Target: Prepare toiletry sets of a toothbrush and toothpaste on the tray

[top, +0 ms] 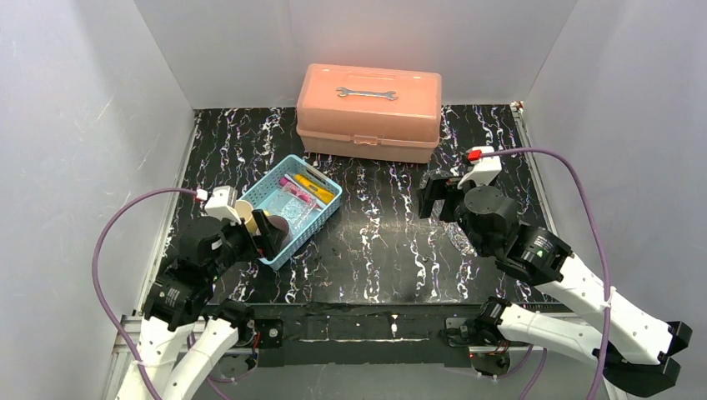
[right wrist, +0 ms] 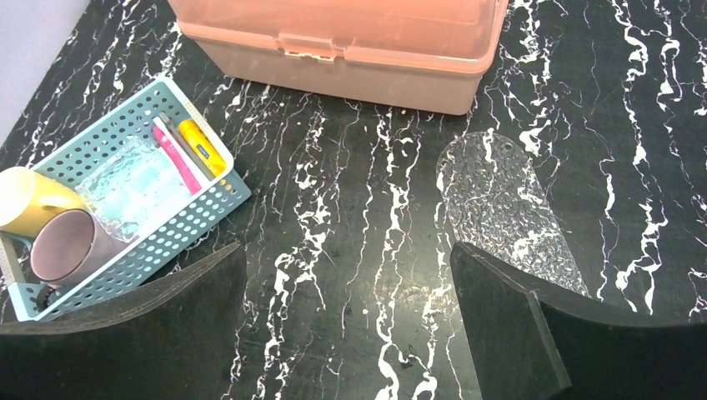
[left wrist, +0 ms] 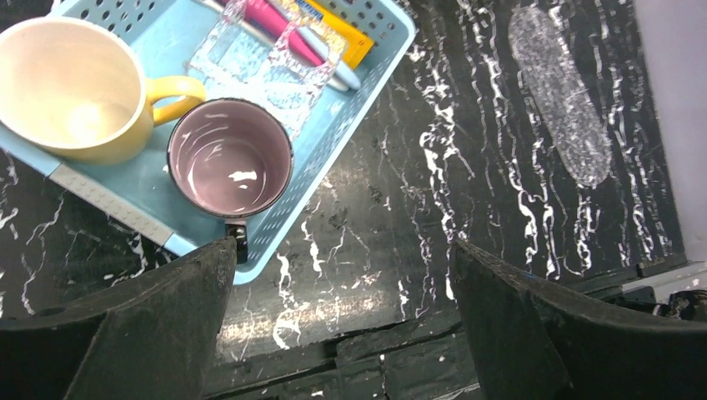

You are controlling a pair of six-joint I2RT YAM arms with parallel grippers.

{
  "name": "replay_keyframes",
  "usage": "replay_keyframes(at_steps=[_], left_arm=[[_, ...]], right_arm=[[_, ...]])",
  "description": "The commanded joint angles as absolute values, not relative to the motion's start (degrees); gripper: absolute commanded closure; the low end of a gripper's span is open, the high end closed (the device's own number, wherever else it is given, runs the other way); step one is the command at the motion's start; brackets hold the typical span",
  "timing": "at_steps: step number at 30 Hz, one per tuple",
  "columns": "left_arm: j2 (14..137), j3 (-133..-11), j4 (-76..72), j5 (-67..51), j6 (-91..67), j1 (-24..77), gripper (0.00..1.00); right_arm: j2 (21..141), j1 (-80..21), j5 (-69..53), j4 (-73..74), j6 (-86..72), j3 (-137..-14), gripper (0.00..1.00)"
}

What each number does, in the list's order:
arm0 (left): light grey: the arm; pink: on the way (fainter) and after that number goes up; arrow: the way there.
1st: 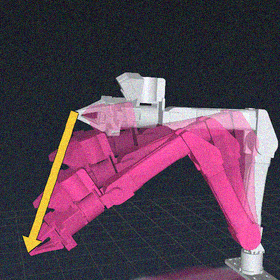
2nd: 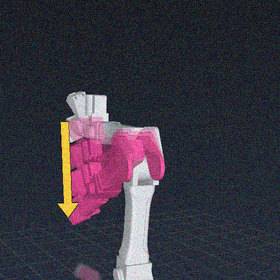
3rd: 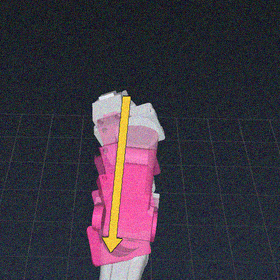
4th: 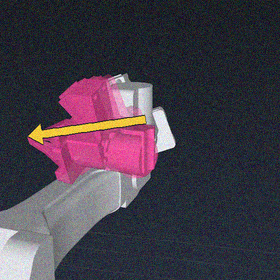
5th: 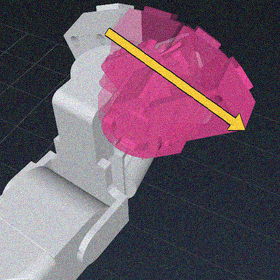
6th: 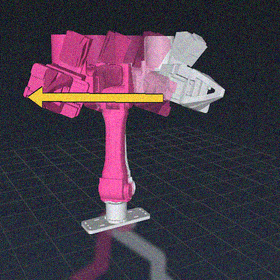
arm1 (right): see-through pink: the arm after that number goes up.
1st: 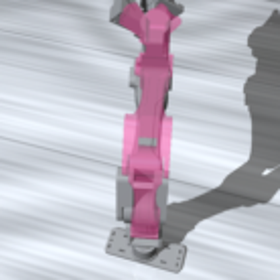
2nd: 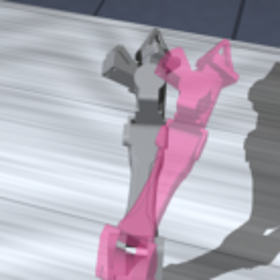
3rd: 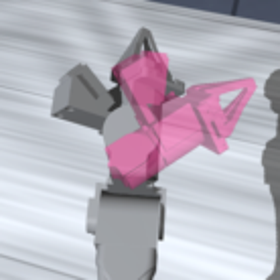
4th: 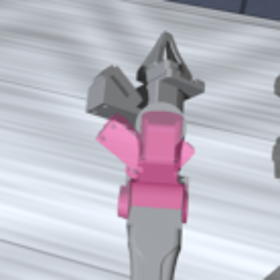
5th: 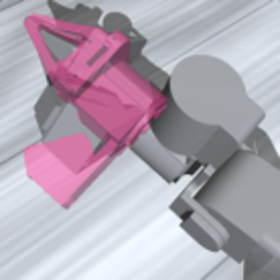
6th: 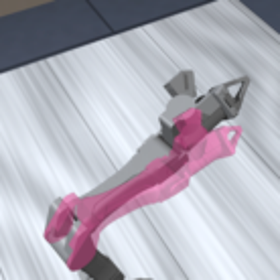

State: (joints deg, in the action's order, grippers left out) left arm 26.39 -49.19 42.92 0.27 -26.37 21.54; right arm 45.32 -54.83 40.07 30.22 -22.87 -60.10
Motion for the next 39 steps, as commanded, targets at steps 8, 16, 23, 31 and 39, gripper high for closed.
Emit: replay_keyframes(at_steps=[8, 16, 23, 31, 39], left_arm=[[30.8, -55.7, 50.5, 8.2, -29.1, 21.5, 0.01], [37.0, -59.8, 54.9, 11.4, -32.4, 21.6, 0.01], [40.9, -62.0, 58.5, 19.1, -35.8, 21.5, 0.01], [44.2, -63.6, 62.0, 24.9, -38.8, 21.2, 0.08], [47.4, -61.3, 60.2, 23.3, -40.0, 17.9, 0.19]], right_arm=[[44.5, -54.9, 41.3, 27.9, -22.0, -58.3, 0.00], [45.7, -54.9, 41.0, 25.1, -18.8, -57.2, 0.00], [52.2, -54.9, 37.9, 26.5, -18.8, -58.5, 0.00], [58.9, -54.9, 35.0, 26.9, -18.8, -59.7, 0.00], [61.0, -54.9, 28.8, 24.5, -18.2, -59.1, 0.00]])
